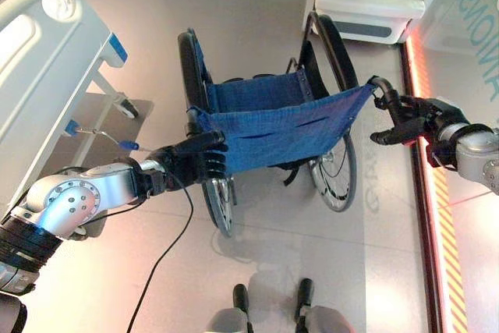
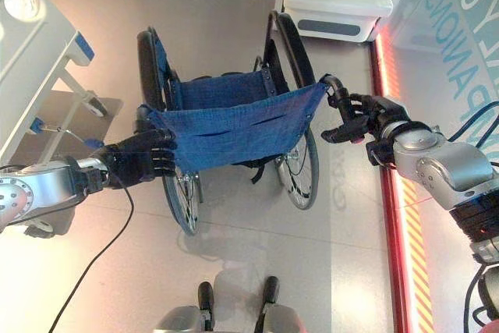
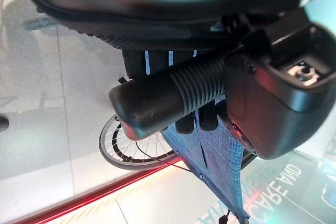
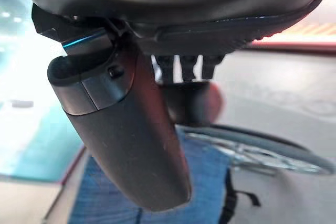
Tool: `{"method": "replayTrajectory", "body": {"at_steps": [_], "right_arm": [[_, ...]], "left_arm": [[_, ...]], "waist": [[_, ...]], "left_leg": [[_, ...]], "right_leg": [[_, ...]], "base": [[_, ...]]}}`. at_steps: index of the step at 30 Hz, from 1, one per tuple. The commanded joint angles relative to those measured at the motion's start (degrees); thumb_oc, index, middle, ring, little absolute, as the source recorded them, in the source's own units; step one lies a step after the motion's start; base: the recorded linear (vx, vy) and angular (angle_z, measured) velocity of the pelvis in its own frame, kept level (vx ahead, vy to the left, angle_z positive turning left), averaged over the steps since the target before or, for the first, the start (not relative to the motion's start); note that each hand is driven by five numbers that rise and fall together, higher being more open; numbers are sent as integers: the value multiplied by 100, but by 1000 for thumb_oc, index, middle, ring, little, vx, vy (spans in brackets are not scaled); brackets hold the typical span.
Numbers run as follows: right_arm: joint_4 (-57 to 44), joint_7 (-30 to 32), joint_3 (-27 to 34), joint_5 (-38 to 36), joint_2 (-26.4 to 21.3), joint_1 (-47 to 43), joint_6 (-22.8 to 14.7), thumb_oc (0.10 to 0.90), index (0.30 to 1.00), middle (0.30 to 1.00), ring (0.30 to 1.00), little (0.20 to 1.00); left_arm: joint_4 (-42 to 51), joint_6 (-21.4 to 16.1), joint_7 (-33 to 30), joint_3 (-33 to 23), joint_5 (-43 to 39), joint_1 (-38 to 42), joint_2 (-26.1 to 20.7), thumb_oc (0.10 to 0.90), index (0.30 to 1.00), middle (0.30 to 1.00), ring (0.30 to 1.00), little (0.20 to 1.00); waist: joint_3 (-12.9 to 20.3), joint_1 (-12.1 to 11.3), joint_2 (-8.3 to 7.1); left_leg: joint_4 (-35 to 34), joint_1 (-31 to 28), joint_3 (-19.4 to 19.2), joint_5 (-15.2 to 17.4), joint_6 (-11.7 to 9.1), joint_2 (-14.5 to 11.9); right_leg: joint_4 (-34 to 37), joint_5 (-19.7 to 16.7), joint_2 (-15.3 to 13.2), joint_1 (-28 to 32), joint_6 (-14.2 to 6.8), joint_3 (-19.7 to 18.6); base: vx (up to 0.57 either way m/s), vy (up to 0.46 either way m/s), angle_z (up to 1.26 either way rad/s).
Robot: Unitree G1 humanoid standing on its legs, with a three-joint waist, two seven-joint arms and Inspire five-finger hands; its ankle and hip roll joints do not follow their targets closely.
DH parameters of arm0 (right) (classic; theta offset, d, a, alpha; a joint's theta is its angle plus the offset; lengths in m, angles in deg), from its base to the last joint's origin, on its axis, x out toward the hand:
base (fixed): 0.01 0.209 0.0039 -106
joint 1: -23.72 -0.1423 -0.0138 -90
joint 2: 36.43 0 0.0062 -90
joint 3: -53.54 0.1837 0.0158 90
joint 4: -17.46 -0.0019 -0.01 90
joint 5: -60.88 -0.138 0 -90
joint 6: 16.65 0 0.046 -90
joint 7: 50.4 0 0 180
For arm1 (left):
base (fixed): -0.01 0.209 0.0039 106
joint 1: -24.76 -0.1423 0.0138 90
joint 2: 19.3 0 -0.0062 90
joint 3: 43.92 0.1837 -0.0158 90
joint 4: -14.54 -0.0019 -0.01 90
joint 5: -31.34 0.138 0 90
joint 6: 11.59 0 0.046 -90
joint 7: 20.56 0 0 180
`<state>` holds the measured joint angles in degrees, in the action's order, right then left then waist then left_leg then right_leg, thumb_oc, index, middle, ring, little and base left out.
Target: Push the wheelchair next to the bed
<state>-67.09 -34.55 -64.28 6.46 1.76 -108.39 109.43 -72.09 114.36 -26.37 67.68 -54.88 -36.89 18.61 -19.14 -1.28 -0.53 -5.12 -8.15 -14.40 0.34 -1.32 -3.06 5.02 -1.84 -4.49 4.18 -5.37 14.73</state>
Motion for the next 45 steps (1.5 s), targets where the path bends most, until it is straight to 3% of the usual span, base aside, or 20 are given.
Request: {"method": "replayTrajectory", "body": {"at_steps": [1, 6, 13, 24, 30, 31, 32, 45], "right_arm": [[82, 121, -58, 286, -98, -399, -301, 800, 900, 900, 900, 900], [280, 325, -115, 235, -12, -515, -443, 800, 900, 900, 900, 900], [561, 712, -166, -83, 107, -835, -952, 800, 900, 900, 900, 900], [794, 793, -553, -35, 284, -1489, -1053, 800, 900, 900, 900, 900], [1054, 833, -795, -54, 366, -1857, -755, 800, 900, 900, 900, 900], [1094, 795, -827, -47, 376, -1887, -701, 740, 811, 811, 811, 811], [1161, 759, -890, -55, 394, -1942, -633, 400, 300, 300, 300, 300], [1386, 467, -1017, 116, 440, -1925, -426, 400, 300, 300, 300, 300]], "left_arm": [[21, -728, 149, -153, -53, 1052, 159, 400, 300, 300, 300, 300], [-56, -744, 185, -88, -23, 1145, 190, 400, 300, 300, 300, 300], [-190, -701, 229, 34, -35, 1313, 242, 400, 300, 300, 300, 300], [-395, -577, 361, 157, 6, 1524, 347, 400, 300, 300, 300, 300], [-567, -568, 422, 291, 49, 1694, 438, 400, 300, 300, 300, 300], [-590, -565, 429, 305, 61, 1714, 457, 400, 300, 300, 300, 300], [-607, -549, 411, 324, 61, 1760, 480, 400, 300, 300, 300, 300], [-600, -564, 350, 327, 58, 1802, 526, 400, 300, 300, 300, 300]], "waist": [[399, 28, -181], [339, 17, -177], [320, -15, -174], [302, -92, -170], [294, -109, -179], [294, -110, -183], [296, -115, -186], [220, -134, -193]], "left_leg": [[193, 348, -42, -76, 46, 129], [218, 378, -13, -76, 53, 135], [280, 401, 41, -50, 61, 152], [326, 427, 114, -31, 79, 179], [355, 439, 114, -25, 88, 178], [360, 442, 112, -24, 89, 177], [355, 443, 107, -30, 89, 174], [396, 493, 136, -48, 81, 164]], "right_leg": [[-215, -88, -49, -28, -146, 92], [-253, -94, -53, -70, -142, 81], [-303, -83, -51, -79, -133, 89], [-331, -64, -40, -82, -106, 89], [-356, -63, -36, -93, -98, 93], [-359, -61, -36, -94, -96, 96], [-360, -61, -34, -97, -91, 100], [-404, -62, -42, -136, -75, 110]], "base": [[0, 0, 0], [0, 0, 0], [0, 0, 0], [0, 0, 0], [0, 0, 0], [0, 0, 0], [0, 0, 0], [-2, -1, 1]]}}
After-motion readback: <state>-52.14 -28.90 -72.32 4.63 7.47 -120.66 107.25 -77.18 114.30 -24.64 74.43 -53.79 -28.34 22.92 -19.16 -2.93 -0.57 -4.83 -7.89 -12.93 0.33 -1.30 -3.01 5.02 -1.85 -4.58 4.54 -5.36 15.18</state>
